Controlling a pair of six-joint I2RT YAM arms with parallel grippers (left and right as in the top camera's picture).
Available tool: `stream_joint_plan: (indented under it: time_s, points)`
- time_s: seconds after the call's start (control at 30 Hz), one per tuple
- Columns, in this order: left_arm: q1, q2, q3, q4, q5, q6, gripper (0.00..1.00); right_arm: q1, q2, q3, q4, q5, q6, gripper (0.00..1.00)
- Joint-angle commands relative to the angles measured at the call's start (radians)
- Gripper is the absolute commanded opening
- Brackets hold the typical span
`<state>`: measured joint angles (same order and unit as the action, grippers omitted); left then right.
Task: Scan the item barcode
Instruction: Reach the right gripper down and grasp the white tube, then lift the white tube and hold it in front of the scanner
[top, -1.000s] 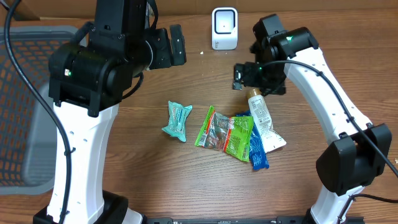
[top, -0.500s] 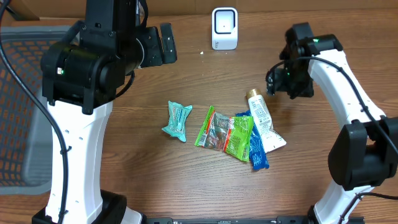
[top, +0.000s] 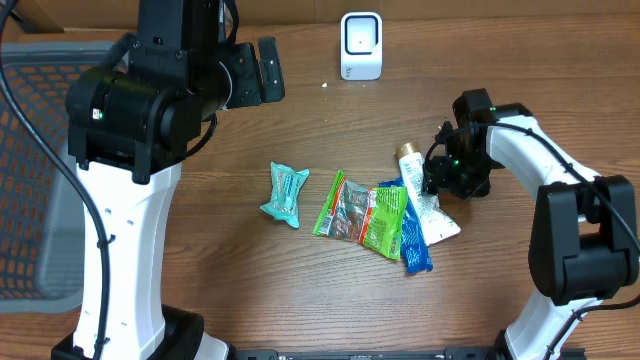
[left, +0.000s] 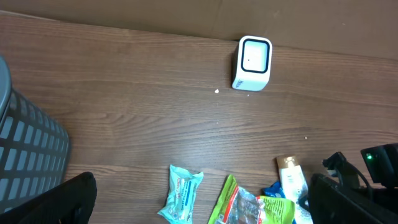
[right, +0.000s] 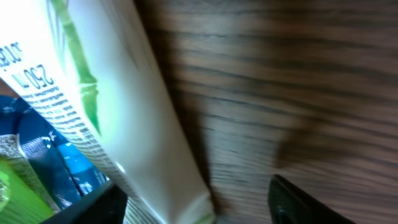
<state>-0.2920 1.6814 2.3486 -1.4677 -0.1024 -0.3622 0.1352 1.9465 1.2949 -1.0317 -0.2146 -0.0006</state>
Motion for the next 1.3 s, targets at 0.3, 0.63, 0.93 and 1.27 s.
stream_joint_plan:
  time_s: [0.3, 0.63, 0.93, 1.27]
  points:
    - [0.003, -0.015, 0.016, 0.002, -0.013, 0.019, 1.00, 0.002, -0.005, -0.096, 0.104, -0.192, 0.001, 0.36]
    - [0.003, -0.015, 0.016, 0.002, -0.013, 0.019, 1.00, -0.001, -0.005, -0.069, 0.123, -0.251, 0.108, 0.04]
    - [0.003, -0.015, 0.016, 0.002, -0.013, 0.019, 1.00, -0.019, -0.056, 0.233, -0.090, -0.443, -0.010, 0.04]
    - [0.003, -0.015, 0.016, 0.002, -0.013, 0.019, 1.00, -0.017, -0.076, 0.617, -0.282, -0.664, -0.008, 0.04]
